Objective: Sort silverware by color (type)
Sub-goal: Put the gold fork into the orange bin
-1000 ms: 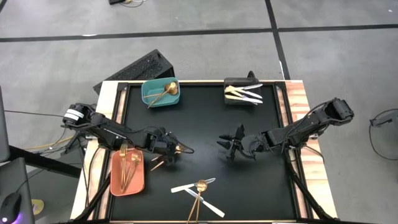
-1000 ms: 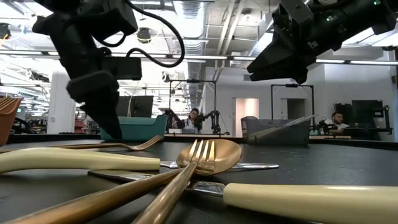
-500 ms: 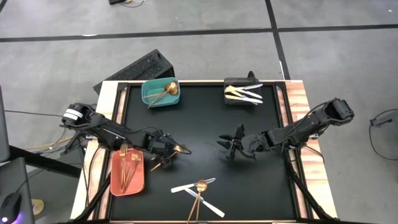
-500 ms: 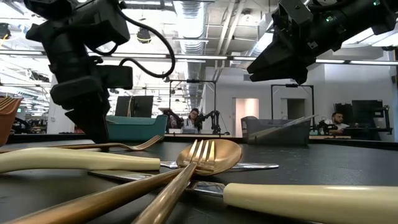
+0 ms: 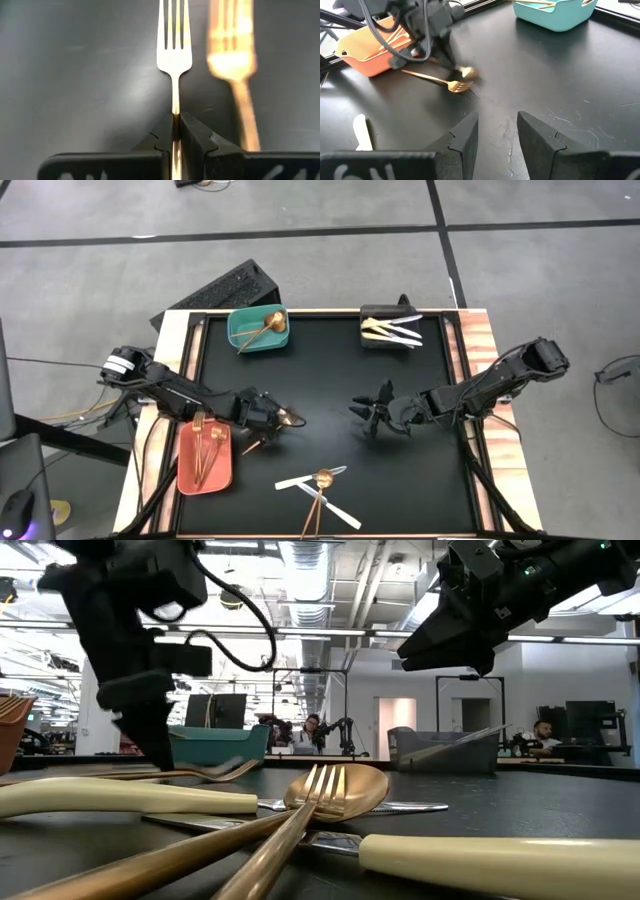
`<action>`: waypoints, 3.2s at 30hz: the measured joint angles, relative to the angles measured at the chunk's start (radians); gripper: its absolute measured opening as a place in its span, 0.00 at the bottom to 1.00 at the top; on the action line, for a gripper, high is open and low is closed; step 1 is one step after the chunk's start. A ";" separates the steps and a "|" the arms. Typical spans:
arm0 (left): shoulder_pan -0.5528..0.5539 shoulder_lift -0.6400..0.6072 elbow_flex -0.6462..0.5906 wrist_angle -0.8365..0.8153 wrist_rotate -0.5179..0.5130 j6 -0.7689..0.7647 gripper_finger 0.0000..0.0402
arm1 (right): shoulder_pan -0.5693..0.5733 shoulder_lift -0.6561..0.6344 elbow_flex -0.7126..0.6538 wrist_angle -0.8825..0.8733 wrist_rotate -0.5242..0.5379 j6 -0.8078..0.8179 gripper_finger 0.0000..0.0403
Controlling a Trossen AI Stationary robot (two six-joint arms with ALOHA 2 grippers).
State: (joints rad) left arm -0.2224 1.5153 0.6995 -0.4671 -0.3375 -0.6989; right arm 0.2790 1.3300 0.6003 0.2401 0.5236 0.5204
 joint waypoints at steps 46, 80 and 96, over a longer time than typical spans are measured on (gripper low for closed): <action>-0.722 -0.139 0.000 -0.642 -0.355 -1.393 0.01 | -0.029 0.000 0.000 0.000 -0.010 -0.007 0.38; -0.827 -0.138 0.151 -0.730 -0.174 -1.306 0.00 | -0.016 0.000 0.000 0.000 -0.003 -0.004 0.38; -0.975 -0.139 0.168 -1.000 -0.130 -1.433 0.00 | -0.019 0.000 0.000 0.000 -0.002 0.004 0.38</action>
State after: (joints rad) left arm -1.1975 1.3762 0.8678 -1.4667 -0.4673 -2.1322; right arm 0.2604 1.3299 0.6003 0.2405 0.5213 0.5240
